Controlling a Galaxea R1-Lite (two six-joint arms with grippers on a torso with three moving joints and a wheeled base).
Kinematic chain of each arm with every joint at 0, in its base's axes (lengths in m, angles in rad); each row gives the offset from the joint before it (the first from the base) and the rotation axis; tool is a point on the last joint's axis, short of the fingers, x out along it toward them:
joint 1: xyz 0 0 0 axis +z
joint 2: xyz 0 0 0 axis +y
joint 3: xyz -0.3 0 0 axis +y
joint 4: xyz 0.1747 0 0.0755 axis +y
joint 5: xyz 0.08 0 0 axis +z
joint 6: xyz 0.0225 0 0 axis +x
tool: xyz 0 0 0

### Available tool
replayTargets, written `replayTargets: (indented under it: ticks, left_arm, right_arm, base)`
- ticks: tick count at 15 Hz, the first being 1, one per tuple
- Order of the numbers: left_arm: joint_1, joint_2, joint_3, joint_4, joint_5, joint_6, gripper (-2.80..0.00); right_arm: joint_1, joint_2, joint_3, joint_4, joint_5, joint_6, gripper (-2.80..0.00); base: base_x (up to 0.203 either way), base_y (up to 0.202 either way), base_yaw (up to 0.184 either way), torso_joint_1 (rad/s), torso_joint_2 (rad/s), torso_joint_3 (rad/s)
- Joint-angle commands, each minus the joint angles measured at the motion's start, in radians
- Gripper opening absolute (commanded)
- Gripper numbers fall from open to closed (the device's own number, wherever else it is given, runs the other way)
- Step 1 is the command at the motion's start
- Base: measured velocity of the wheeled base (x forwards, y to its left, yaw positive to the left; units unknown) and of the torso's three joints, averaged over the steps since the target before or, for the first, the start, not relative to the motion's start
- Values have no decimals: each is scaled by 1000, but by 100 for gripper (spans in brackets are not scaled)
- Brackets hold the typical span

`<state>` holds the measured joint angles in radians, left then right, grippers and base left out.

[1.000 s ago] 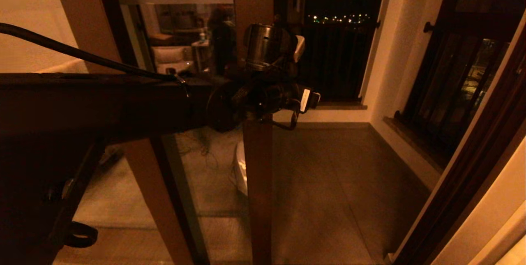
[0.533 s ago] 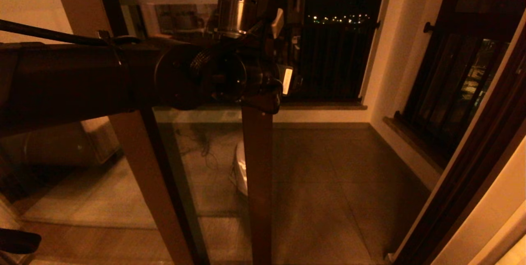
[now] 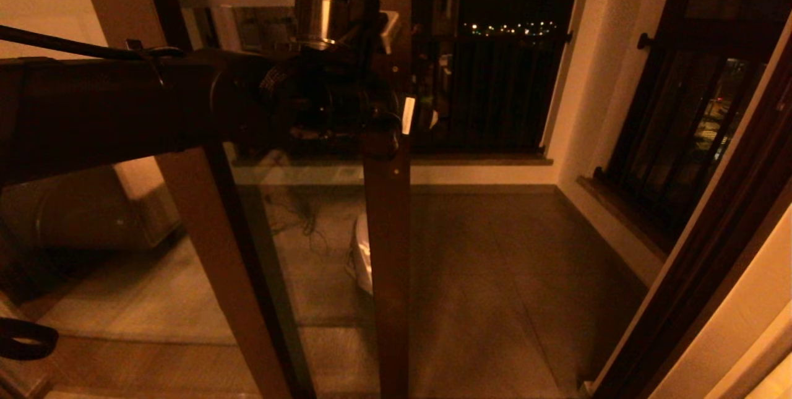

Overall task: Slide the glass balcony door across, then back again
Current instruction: Close the slid door

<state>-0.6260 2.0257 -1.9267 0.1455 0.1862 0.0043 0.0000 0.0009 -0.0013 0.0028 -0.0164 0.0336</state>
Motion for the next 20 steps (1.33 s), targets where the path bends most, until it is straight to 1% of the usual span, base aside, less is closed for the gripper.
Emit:
replayTargets:
  ticks: [1,3,4,7,10,12,14,16,17,20]
  left_arm:
    - [49,5,0,9,-23,0,0]
    - [76,6,0,27,-134,-4,0]
    - [81,6,0,29,-159,-13,0]
    - [69,12,1,41,-162,-19,0]
    - [42,3,0,42,-163,-32,0]
    - [12,-21,2,65,-163,-40,0]
    - [-34,-49,0,103,-163,-45,0]
    - [-43,-42,0,103,-171,-44,0]
    - [-42,-38,0,101,-192,-44,0]
    - [-38,-30,0,97,-195,-44,0]
  right_arm:
    - [0,1,1,0,0,0,-280]
    - [0,1,0,0,0,0,-280]
    - [0,1,0,0,0,0,-280]
    - [0,1,0,0,0,0,-280]
    - [0,1,0,0,0,0,-280]
    - [0,1,1,0,0,0,-280]
    - [0,1,0,0,0,0,-280]
    - [0,1,0,0,0,0,-280]
    - [0,1,0,0,0,0,-280]
    - [0,1,0,0,0,0,-280]
  base:
    - [0,0,0,0,0,0]
    - [0,0,0,0,0,0]
    - [0,0,0,0,0,0]
    - [0,0,0,0,0,0]
    - [0,0,0,0,0,0]
    - [0,0,0,0,0,0]
    - [0,0,0,0,0,0]
    - [0,0,0,0,0,0]
    - [0,0,0,0,0,0]
    - [0,0,0,0,0,0]
